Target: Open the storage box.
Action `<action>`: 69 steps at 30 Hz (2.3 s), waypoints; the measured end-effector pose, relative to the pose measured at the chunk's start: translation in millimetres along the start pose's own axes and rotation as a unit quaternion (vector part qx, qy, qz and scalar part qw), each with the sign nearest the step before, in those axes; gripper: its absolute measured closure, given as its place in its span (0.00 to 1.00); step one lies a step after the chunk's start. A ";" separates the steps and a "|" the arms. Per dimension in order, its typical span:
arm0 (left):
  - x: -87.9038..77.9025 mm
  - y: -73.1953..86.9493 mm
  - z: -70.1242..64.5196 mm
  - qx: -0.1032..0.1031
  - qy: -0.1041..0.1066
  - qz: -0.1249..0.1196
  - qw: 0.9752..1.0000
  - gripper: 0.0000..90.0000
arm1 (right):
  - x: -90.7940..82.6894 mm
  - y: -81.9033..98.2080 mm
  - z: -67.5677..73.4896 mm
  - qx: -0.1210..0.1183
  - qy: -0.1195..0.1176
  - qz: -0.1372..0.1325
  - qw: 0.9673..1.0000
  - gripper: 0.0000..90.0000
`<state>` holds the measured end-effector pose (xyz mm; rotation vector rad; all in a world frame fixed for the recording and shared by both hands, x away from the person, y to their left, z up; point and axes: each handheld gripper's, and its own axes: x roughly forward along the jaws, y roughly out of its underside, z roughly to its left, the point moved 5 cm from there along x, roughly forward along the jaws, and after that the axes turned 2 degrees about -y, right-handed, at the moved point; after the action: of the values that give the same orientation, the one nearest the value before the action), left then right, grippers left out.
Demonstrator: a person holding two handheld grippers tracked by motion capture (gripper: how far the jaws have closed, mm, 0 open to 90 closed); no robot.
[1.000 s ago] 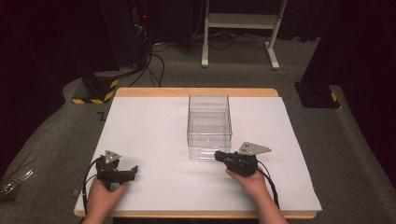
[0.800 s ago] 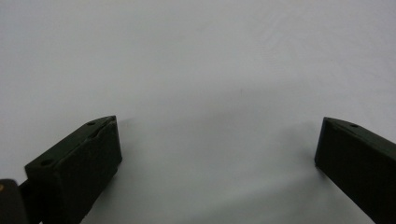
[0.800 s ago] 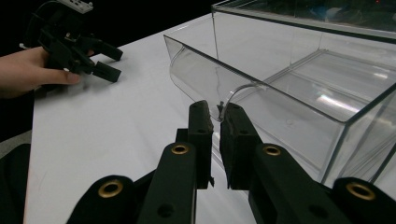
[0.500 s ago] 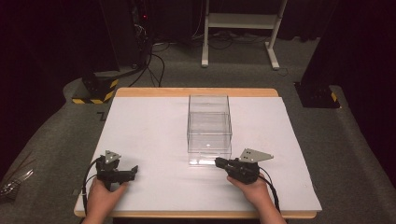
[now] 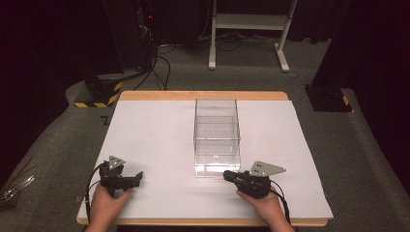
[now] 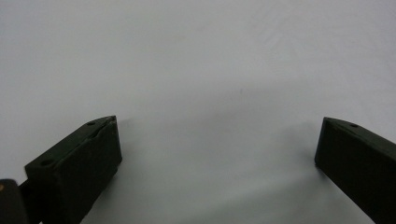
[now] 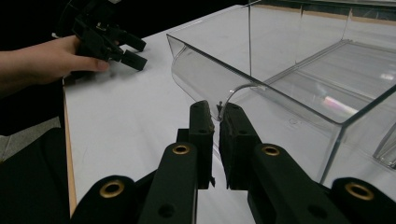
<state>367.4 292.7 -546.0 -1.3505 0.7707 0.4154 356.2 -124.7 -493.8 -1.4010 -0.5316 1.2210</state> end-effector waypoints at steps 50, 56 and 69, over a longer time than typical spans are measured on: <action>0.1 0.0 -0.2 -0.002 0.000 0.000 1.000 0.01 | -19.1 19.9 32.6 0.000 -0.033 -0.002 0.999 0.93; 0.1 0.0 -0.2 -0.002 0.000 0.000 1.000 0.01 | -20.0 20.6 30.7 0.000 -0.023 -0.006 1.000 0.85; 0.1 0.0 -0.2 -0.002 0.000 0.000 1.000 0.01 | -29.0 17.8 31.7 -0.013 -0.001 -0.015 1.000 0.82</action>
<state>367.4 292.4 -546.1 -1.3546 0.7706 0.4166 312.3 -140.1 -493.6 -1.4092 -0.5702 1.1954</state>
